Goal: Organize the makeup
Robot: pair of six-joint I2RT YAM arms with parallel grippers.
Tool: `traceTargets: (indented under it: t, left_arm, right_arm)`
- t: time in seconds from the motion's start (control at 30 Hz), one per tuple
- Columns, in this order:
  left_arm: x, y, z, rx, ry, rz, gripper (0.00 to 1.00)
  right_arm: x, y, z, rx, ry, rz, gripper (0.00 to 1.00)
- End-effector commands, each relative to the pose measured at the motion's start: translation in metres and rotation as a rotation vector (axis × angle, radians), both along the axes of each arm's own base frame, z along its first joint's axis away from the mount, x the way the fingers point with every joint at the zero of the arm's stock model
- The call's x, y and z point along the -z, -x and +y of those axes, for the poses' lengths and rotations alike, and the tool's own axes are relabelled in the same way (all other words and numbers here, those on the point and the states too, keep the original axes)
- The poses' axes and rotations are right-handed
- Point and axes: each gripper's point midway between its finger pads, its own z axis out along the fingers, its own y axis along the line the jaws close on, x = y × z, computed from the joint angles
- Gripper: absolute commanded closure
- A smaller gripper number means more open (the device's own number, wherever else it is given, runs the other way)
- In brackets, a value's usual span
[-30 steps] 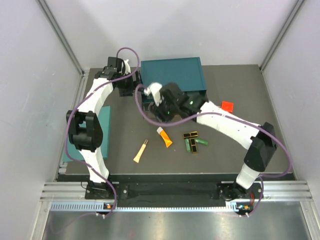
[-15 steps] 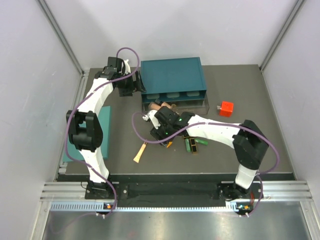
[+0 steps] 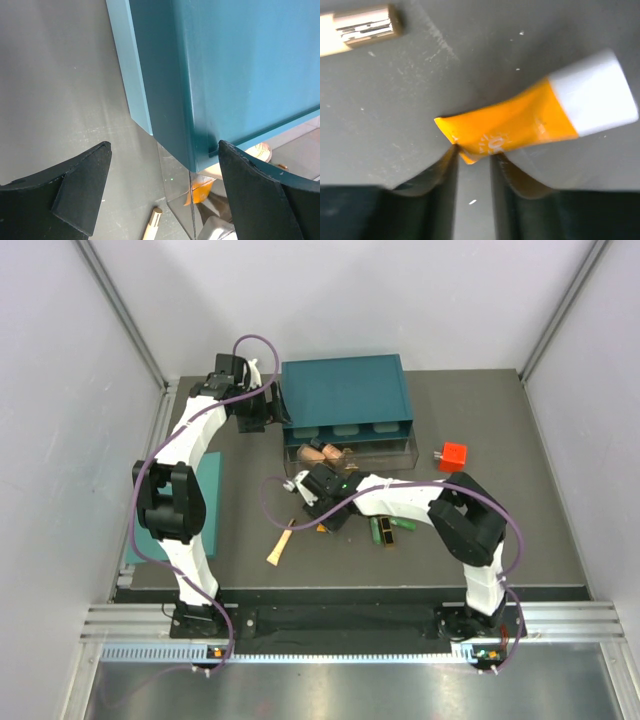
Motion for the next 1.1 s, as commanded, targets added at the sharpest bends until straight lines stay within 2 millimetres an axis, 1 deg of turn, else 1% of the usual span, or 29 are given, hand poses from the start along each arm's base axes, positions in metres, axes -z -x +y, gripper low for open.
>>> traceTargets:
  t: [0.0,0.2,0.3,0.37,0.4,0.47,0.5,0.57,0.6,0.67,0.7,0.77,0.8,0.87,0.9,0.97,1.0,1.07]
  left_arm:
    - [0.004,0.003,0.003,0.007,-0.020,0.013,0.08]
    - [0.004,0.003,0.003,0.008,-0.021,0.011,0.08]
    - [0.005,0.003,0.004,0.009,-0.023,0.014,0.08]
    - [0.005,0.003,0.004,0.010,-0.021,0.013,0.08]
    - [0.005,0.003,0.004,0.009,-0.023,0.013,0.08]
    - [0.006,0.003,0.004,0.009,-0.023,0.014,0.08]
    - [0.006,0.004,0.004,0.010,-0.022,0.016,0.08]
    - [0.007,0.004,0.004,0.009,-0.023,0.017,0.08]
    - [0.005,0.003,0.004,0.009,-0.022,0.011,0.08]
    - [0.006,0.003,0.004,0.010,-0.021,0.013,0.08]
    - [0.007,0.003,0.004,0.012,-0.021,0.014,0.08]
    - [0.006,0.003,0.004,0.012,-0.021,0.012,0.08]
    - [0.007,0.003,0.004,0.014,-0.023,0.014,0.08]
    - [0.007,0.003,0.004,0.013,-0.022,0.013,0.08]
    - [0.008,0.003,0.003,0.013,-0.020,0.017,0.08]
    - [0.007,0.002,0.003,0.014,-0.017,0.015,0.08]
    - [0.008,0.002,0.002,0.015,-0.016,0.017,0.08]
    - [0.009,0.003,0.002,0.014,-0.014,0.020,0.08]
  right_arm:
    - [-0.003,-0.005,0.007,0.005,-0.007,-0.024,0.80]
    - [-0.010,-0.007,0.008,0.006,-0.029,-0.045,0.96]
    - [-0.023,-0.007,0.009,-0.010,-0.053,-0.066,1.00]
    - [-0.029,-0.007,0.008,-0.015,-0.055,-0.073,1.00]
    - [-0.036,-0.007,0.008,-0.022,-0.066,-0.082,1.00]
    - [-0.045,-0.006,0.009,-0.029,-0.078,-0.094,1.00]
    - [-0.055,-0.007,0.008,-0.037,-0.090,-0.108,1.00]
    - [-0.065,-0.006,0.009,-0.044,-0.104,-0.119,1.00]
    - [-0.075,-0.006,0.009,-0.052,-0.117,-0.133,1.00]
    - [-0.084,-0.007,0.008,-0.051,-0.126,-0.144,1.00]
    - [-0.096,-0.007,0.009,-0.059,-0.142,-0.163,1.00]
    - [-0.108,-0.005,0.010,-0.076,-0.164,-0.169,1.00]
    - [-0.122,-0.005,0.012,-0.088,-0.191,-0.184,1.00]
    - [-0.137,-0.002,0.014,-0.102,-0.219,-0.187,1.00]
    - [-0.153,-0.003,0.017,-0.107,-0.251,-0.208,1.00]
    - [-0.170,-0.007,0.017,-0.093,-0.274,-0.239,1.00]
    - [-0.185,-0.009,0.018,-0.086,-0.299,-0.267,1.00]
    - [-0.201,-0.018,0.017,-0.061,-0.311,-0.322,1.00]
